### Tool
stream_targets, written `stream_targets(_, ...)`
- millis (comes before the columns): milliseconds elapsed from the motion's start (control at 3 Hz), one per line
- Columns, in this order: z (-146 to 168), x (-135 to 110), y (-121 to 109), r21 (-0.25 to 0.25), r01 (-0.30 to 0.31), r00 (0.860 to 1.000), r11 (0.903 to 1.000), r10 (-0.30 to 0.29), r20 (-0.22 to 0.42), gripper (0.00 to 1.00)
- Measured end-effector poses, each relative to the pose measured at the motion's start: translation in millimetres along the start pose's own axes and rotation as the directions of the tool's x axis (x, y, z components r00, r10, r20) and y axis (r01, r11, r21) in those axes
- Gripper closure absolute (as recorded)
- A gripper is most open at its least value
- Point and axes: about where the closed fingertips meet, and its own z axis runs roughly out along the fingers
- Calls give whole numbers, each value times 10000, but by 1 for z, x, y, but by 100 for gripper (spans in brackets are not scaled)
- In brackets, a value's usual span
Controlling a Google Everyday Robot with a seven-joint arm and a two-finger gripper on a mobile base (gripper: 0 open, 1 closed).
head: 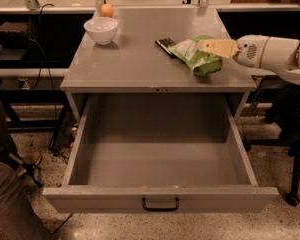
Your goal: Pick green rice chip bag from top drawer and place on counter
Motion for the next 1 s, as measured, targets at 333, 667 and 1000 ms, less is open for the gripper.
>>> stream_targets(333, -2, 3, 0, -37, -90, 10000, 10000, 89, -24, 0)
stream_targets(667, -18, 6, -4, 207, -94, 10000, 9997, 94, 6, 0)
stream_targets(1000, -52, 15, -11, 748, -305, 9994, 9967, 293, 161, 0)
